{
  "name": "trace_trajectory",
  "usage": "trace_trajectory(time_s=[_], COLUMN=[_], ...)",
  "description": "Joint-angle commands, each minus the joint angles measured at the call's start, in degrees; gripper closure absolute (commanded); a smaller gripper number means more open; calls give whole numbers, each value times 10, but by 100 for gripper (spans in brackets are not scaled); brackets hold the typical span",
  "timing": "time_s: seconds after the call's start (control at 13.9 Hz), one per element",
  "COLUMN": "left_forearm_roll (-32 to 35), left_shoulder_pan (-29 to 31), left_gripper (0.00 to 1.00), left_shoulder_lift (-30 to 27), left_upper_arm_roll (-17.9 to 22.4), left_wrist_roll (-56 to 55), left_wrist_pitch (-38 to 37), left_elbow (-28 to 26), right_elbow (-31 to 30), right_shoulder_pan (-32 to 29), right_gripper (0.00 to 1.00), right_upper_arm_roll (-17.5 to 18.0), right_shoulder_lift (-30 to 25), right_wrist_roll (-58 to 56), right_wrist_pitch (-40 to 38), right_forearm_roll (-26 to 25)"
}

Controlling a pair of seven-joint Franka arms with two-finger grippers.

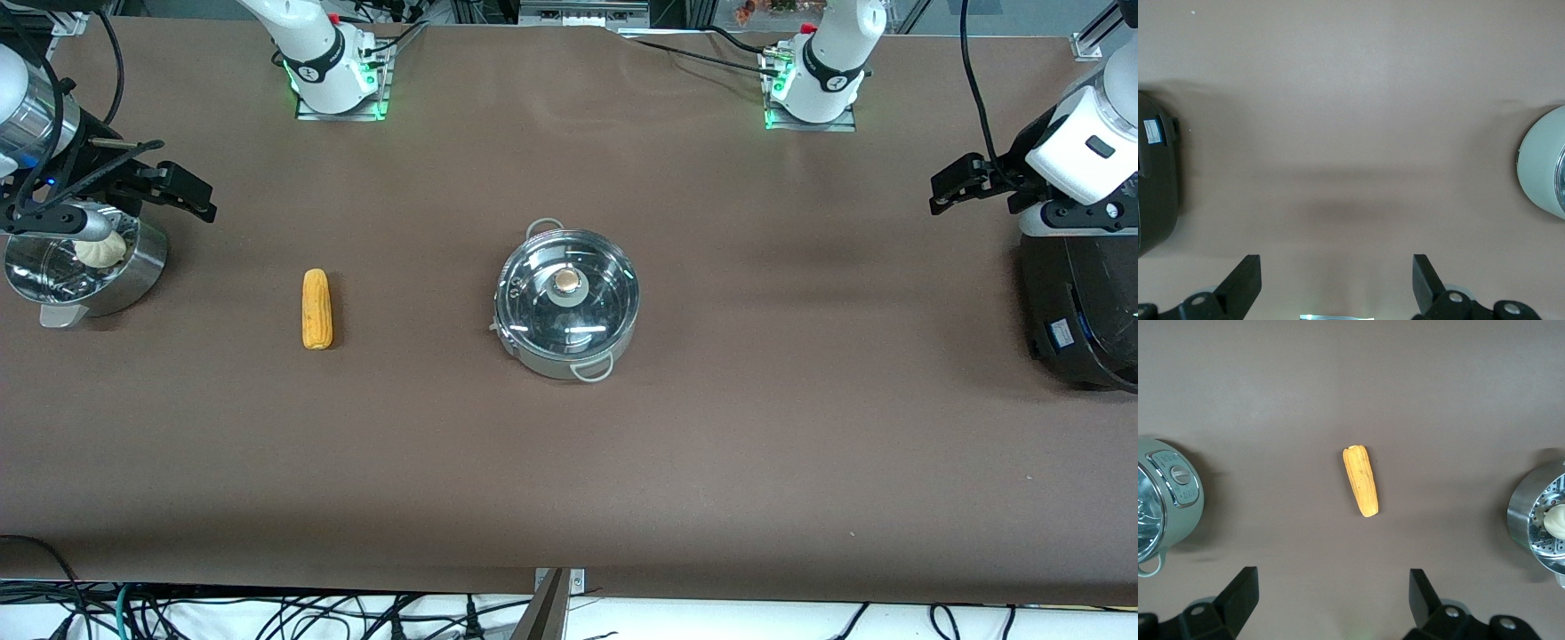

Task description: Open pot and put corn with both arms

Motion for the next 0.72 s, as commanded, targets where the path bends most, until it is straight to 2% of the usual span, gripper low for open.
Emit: trace_trajectory(time_s=[0.0, 0.65], left_forearm_roll=[3, 5], left_shoulder_pan=[4, 5], left_gripper=[0, 0], left_shoulder_lift=[11, 11], left_upper_arm_roll=[-2, -2], left_wrist_roll=[12, 12], left_wrist_pitch=[-14, -14], left_elbow=[21, 21], right_elbow=[-16, -4], right_shoulder_pan=[0, 1], right_gripper=[0, 0], right_upper_arm_roll=[1, 1], right_shoulder_lift=[-16, -9], right_wrist_roll=[7, 11], right_wrist_pitch=[2, 2], right_forearm_roll=[2, 3])
